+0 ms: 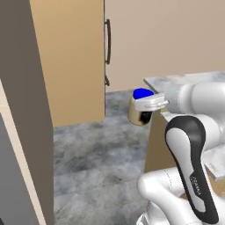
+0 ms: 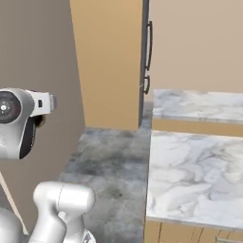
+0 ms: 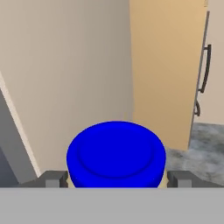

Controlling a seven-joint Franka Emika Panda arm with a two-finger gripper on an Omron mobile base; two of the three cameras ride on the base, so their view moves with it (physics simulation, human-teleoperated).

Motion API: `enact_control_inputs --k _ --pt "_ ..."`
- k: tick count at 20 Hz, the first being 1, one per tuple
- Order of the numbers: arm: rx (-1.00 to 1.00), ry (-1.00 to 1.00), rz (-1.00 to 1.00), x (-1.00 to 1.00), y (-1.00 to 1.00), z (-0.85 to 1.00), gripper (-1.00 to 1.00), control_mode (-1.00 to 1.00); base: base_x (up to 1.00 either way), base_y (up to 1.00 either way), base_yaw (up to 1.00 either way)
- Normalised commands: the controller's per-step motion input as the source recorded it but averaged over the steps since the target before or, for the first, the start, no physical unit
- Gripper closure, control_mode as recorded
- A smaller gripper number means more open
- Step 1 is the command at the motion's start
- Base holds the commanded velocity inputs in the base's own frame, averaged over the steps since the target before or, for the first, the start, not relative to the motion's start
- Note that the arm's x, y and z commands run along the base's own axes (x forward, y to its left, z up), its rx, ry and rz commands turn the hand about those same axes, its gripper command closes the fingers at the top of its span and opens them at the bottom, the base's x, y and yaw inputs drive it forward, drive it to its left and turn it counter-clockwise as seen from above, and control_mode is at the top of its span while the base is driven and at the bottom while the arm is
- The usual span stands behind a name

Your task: Move the mayonnaise and shaker from the cabinet to the dining counter.

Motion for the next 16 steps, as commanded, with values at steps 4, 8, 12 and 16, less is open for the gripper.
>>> enact_control_inputs --k 4,8,12,16 --pt "0.00 0.00 0.00 0.00 0.00 0.00 1.00 1.00 0.81 0.37 -0.17" --pt "0.00 0.00 0.00 0.00 0.00 0.00 1.00 1.00 0.86 0.36 -0.12" --pt "0.00 0.00 0.00 0.00 0.00 0.00 1.00 1.00 0.89 0.33 -0.11" --pt "0.00 0.00 0.00 0.00 0.00 0.00 1.00 1.00 0.89 0.35 -0.06"
